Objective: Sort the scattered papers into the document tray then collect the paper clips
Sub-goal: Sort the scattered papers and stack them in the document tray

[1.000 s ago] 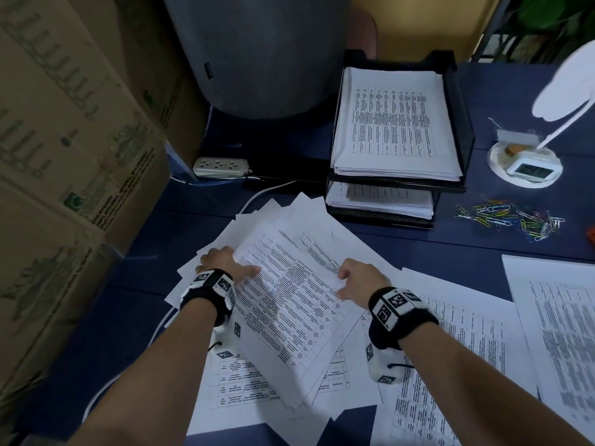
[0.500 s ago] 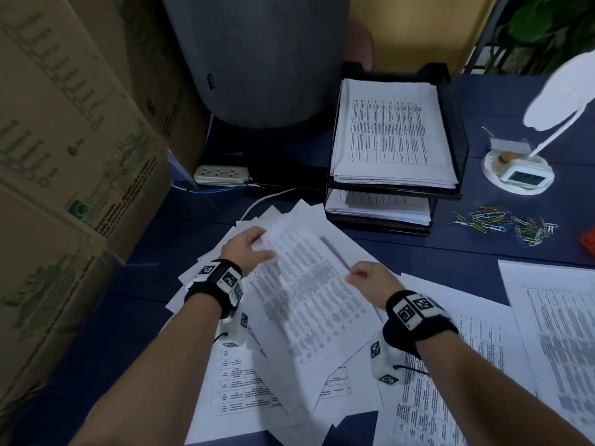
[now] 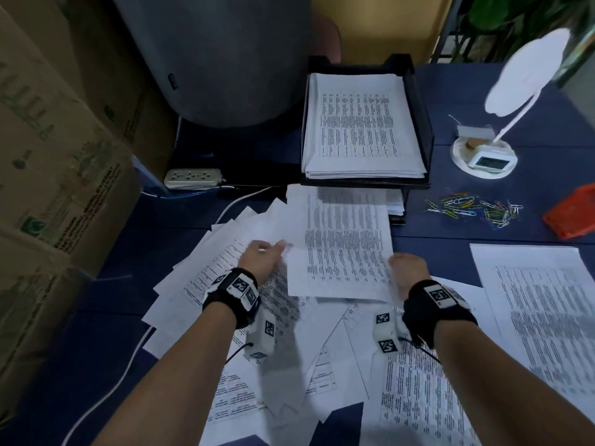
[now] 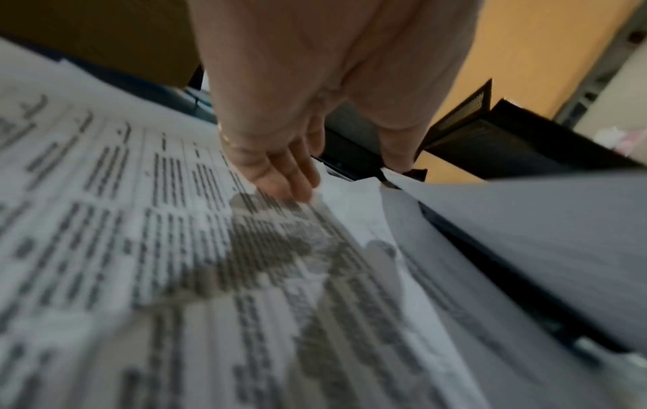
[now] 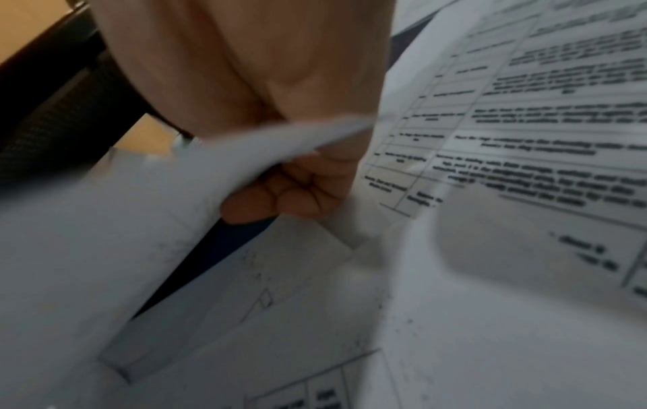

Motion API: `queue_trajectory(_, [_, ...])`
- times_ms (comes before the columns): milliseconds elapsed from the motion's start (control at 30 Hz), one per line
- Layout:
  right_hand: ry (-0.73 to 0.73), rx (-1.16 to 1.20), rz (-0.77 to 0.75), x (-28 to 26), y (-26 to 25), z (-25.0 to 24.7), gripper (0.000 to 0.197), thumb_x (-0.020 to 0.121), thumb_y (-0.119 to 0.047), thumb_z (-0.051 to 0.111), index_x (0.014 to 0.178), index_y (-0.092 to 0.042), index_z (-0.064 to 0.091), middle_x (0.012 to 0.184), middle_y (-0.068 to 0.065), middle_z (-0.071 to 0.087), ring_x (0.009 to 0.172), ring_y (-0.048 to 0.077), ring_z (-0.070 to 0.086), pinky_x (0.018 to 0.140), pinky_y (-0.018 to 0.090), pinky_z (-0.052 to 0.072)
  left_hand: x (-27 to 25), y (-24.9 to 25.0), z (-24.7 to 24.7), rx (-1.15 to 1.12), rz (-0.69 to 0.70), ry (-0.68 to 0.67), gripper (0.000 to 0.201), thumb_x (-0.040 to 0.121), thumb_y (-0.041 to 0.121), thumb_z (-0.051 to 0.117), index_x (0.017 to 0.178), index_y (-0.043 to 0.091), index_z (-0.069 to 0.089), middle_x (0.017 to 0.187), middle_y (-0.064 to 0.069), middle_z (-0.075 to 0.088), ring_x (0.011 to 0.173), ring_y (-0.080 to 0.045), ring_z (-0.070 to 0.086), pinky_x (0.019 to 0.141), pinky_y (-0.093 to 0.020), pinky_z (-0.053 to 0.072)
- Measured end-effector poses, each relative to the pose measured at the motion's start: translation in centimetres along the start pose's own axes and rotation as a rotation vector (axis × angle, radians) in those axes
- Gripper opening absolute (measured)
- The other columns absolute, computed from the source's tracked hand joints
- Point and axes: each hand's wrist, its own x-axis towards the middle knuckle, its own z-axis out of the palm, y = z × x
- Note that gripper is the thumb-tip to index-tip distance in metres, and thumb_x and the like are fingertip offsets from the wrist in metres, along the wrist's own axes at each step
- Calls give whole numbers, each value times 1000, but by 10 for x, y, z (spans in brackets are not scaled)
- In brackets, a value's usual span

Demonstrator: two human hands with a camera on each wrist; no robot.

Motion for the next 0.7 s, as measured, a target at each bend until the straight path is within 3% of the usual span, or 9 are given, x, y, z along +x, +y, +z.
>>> queue_trajectory(67, [44,249,81,8,3,-3,47,93,-9,51,138,-5,40,148,9,39,136,23,37,103,25,36,-7,8,11,-12,-79,-244,69,81,66,54,124,11,50,117,-22,56,111,-36,58,97,-47,47])
queue_trajectory(133, [78,543,134,17,2,-4,37,94,-9,50,130,-2,52,138,16,52,126,29,50,83,22,45,-7,14,19,14,-100,-384,79,75,67,61,128,10,49,123,-21,56,108,-34,60,94,-41,50])
queue_trajectory(167, [120,576,120,21,2,-5,32,94,-9,50,124,-1,58,130,19,57,116,31,57,76,22,45,-7,18,23,34,-63,-398,69,79,58,64,126,9,51,119,-16,60,98,-27,62,84,-35,55])
queue_trajectory(267, [145,677,104,26,-6,-16,32,95,-13,49,124,-4,59,118,14,63,91,25,55,77,30,42,-1,32,31,40,30,-316,34,92,27,60,118,6,54,96,-7,64,64,-13,57,55,-24,50])
queue_trajectory(400, [-37,768,100,25,-22,-26,27,95,-23,55,120,-11,55,116,19,61,78,27,58,60,29,44,18,59,37,54,88,-183,23,94,26,57,104,6,48,74,-3,51,40,-5,48,43,-21,41])
queue_trajectory(467, [-151,739,108,27,-23,-27,21,95,-20,55,114,-11,54,98,12,64,58,21,61,46,22,39,30,71,41,26,85,-129,24,94,24,56,107,6,47,77,-4,52,38,-7,44,43,-21,38])
queue_trajectory(533, [-138,723,87,33,-23,-28,12,95,-12,54,106,-6,54,79,11,63,40,12,54,37,17,32,38,82,46,25,93,-119,32,91,17,59,118,8,45,82,-8,56,41,-11,44,40,-19,34])
queue_trajectory(633, [-3,858,96,46,-30,-35,13,94,-3,52,107,-3,52,86,16,62,35,8,56,33,16,38,47,96,51,-87,110,-150,59,81,-1,66,128,11,33,79,-10,51,50,-16,50,37,-18,37])
queue_trajectory(700, [69,983,130,57,-36,-40,21,93,3,51,113,-4,48,91,20,60,41,12,62,37,20,48,53,104,55,-138,165,-92,56,79,-5,68,120,9,35,80,-11,50,54,-18,53,38,-19,43])
